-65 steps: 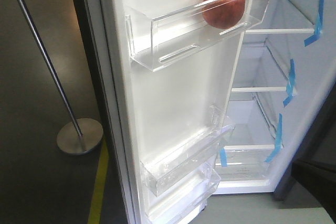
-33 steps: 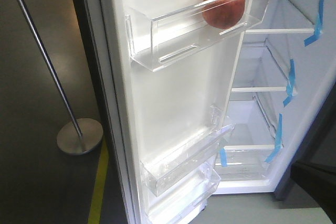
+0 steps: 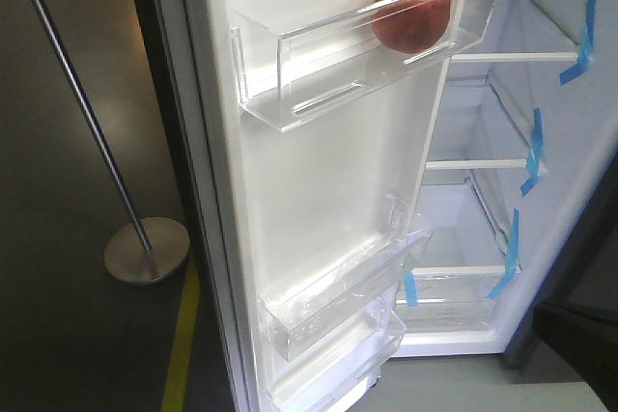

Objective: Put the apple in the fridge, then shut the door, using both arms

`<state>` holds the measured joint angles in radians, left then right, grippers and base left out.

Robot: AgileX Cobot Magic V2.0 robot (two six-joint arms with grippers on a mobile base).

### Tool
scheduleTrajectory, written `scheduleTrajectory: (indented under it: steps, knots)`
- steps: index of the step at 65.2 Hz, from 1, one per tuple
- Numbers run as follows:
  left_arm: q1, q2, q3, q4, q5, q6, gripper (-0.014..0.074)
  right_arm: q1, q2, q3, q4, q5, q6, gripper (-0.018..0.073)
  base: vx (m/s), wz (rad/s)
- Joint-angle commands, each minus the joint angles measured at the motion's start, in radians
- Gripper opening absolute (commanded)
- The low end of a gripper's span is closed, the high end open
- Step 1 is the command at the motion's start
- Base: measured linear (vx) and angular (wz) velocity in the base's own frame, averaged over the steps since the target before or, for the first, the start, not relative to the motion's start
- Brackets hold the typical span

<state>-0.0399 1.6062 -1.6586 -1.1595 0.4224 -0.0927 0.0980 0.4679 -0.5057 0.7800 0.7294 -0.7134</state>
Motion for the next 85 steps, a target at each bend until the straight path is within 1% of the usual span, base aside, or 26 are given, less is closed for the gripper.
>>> scheduleTrajectory:
  steps: [1,4,8,12,14,23,33,41,49,55,63,70,80,85]
  knots:
    - [-0.004,-0.039,-0.036,-0.272,0.033,0.293,0.0035,-0.006,0.003,-0.025,0.028,-0.044,-0.012,-0.0004,0.0,0.0]
    - [-0.004,-0.037,-0.036,-0.372,0.061,0.419,0.0054,-0.006,0.003,-0.025,0.028,-0.044,-0.012,-0.0004,0.0,0.0]
    - [-0.004,-0.032,-0.036,-0.486,0.099,0.519,0.009,-0.006,0.003,-0.025,0.028,-0.043,-0.012,-0.0004,0.0,0.0]
    - [-0.004,-0.024,-0.038,-0.584,0.143,0.581,0.0131,-0.006,0.003,-0.025,0.028,-0.042,-0.012,-0.0004,0.0,0.0]
    - [-0.004,-0.018,-0.038,-0.605,0.153,0.596,0.015,-0.006,0.003,-0.025,0.029,-0.042,-0.012,-0.0004,0.0,0.0]
    - [-0.004,0.002,-0.041,-0.601,0.21,0.6,0.0256,-0.006,0.003,-0.025,0.037,-0.036,-0.012,-0.0004,0.0,0.0]
    - [-0.004,0.012,-0.041,-0.601,0.302,0.6,0.0328,-0.006,0.003,-0.025,0.05,-0.036,-0.012,-0.0004,0.0,0.0]
    - [-0.004,0.01,-0.042,-0.604,0.365,0.601,0.0332,-0.006,0.003,-0.025,0.05,-0.036,-0.012,-0.0004,0.0,0.0]
    - [-0.005,0.01,-0.042,-0.604,0.456,0.601,0.0332,-0.006,0.003,-0.025,0.052,-0.036,-0.012,-0.0004,0.0,0.0]
    - [-0.02,0.009,-0.042,-0.602,0.53,0.604,0.0332,-0.006,0.003,-0.025,0.055,-0.038,-0.012,-0.0003,0.0,0.0]
    - [-0.063,0.008,-0.042,-0.602,0.64,0.616,0.0332,-0.006,0.003,-0.025,0.079,-0.041,-0.012,-0.0003,0.0,0.0]
    - [-0.125,0.008,-0.042,-0.601,0.716,0.641,0.0332,-0.006,0.003,-0.025,0.105,-0.054,-0.012,-0.0003,0.0,0.0]
    - [-0.219,0.008,-0.042,-0.588,0.75,0.681,0.033,-0.006,0.003,-0.025,0.153,-0.08,-0.012,-0.0003,0.0,0.0]
    - [-0.256,0.008,-0.042,-0.544,0.752,0.693,0.033,-0.006,0.003,-0.025,0.166,-0.091,-0.012,-0.0003,0.0,0.0]
